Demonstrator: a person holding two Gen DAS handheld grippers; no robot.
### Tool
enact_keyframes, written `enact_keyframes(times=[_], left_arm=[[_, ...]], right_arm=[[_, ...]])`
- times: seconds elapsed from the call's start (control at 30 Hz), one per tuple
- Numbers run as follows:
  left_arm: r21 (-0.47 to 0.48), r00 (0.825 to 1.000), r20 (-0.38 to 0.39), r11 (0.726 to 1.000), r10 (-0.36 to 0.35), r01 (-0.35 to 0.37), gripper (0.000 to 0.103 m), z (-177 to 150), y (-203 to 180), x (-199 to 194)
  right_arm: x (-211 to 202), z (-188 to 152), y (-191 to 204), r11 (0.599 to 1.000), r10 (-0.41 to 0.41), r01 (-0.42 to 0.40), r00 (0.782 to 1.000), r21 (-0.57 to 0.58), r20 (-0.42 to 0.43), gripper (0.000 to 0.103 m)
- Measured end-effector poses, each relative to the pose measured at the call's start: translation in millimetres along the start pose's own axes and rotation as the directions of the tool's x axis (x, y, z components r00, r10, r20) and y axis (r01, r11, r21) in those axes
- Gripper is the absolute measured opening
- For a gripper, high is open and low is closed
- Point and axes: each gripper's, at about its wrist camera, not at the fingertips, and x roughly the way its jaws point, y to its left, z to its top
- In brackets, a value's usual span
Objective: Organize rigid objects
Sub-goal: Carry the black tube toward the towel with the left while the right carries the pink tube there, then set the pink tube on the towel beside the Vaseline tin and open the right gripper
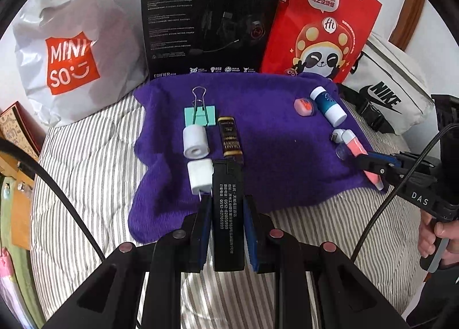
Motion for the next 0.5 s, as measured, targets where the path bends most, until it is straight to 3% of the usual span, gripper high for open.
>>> enact_keyframes(times=[0.5], left_arm=[[-0.003, 1.0, -0.012, 1.0, -0.023, 0.023, 0.021, 24.3, 5.8, 25.7]], right_arm=[[44.5, 28.5, -15.3, 0.997, -0.021, 0.024, 0.999, 0.068, -0.038, 0.012]])
